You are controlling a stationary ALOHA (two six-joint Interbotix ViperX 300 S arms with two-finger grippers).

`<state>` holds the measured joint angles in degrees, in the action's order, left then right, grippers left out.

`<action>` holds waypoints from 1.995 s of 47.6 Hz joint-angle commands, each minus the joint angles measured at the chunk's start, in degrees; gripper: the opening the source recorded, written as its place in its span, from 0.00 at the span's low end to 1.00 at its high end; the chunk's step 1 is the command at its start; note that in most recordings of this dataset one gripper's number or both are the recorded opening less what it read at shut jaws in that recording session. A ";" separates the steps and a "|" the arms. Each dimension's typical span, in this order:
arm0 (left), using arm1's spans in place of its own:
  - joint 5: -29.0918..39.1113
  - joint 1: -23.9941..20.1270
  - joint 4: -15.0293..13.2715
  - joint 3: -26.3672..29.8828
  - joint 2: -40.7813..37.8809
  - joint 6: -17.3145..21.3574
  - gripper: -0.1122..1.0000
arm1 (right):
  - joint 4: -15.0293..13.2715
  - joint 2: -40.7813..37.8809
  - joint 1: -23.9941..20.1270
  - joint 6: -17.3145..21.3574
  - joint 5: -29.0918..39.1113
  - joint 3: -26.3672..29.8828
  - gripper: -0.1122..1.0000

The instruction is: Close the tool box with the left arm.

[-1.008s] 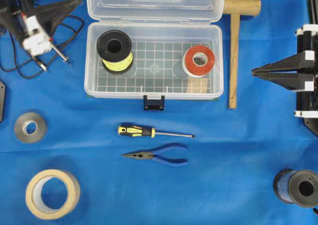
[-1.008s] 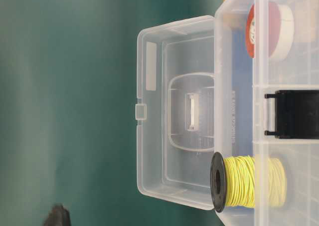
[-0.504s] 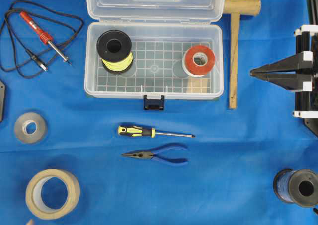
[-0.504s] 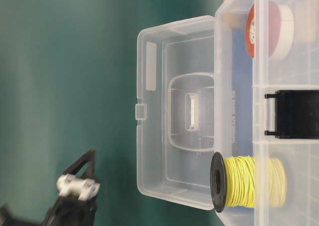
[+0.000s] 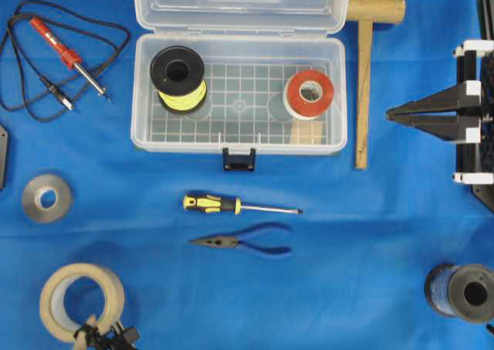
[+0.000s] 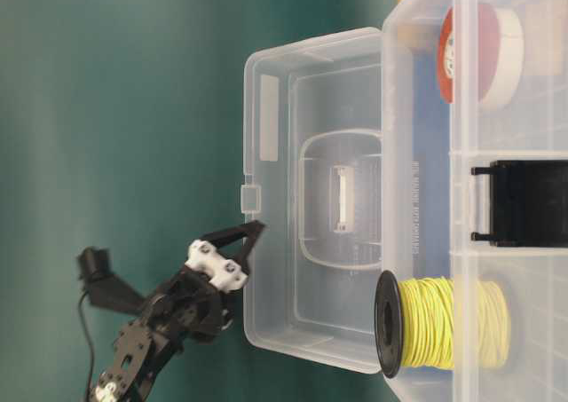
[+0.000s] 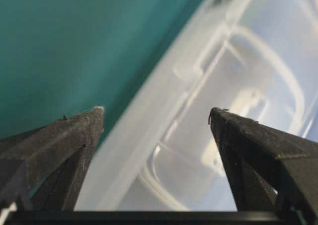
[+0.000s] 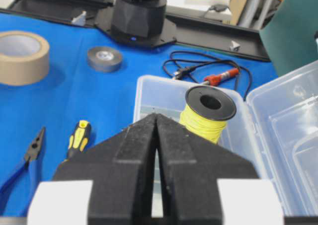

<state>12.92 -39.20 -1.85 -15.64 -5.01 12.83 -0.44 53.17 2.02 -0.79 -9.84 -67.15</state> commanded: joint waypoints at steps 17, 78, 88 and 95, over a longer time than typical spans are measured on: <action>8.17 2.81 -0.09 2.99 0.44 -0.18 0.93 | 0.00 -0.88 1.05 0.00 -0.09 1.05 0.10; 10.99 28.30 -0.53 -12.57 23.82 -10.02 0.93 | -1.41 -1.14 4.48 -0.35 -0.09 0.70 0.10; 12.04 38.32 -0.53 -15.64 25.75 -20.74 0.93 | -1.41 -1.14 4.57 -0.35 -0.09 0.70 0.10; 14.41 42.98 -0.53 -16.79 26.54 -27.16 0.93 | -1.41 -1.23 4.57 -0.44 -0.09 0.70 0.10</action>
<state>26.54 2.02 -2.29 -32.78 20.13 -12.48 -1.76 52.29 6.42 -1.14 -9.67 -67.15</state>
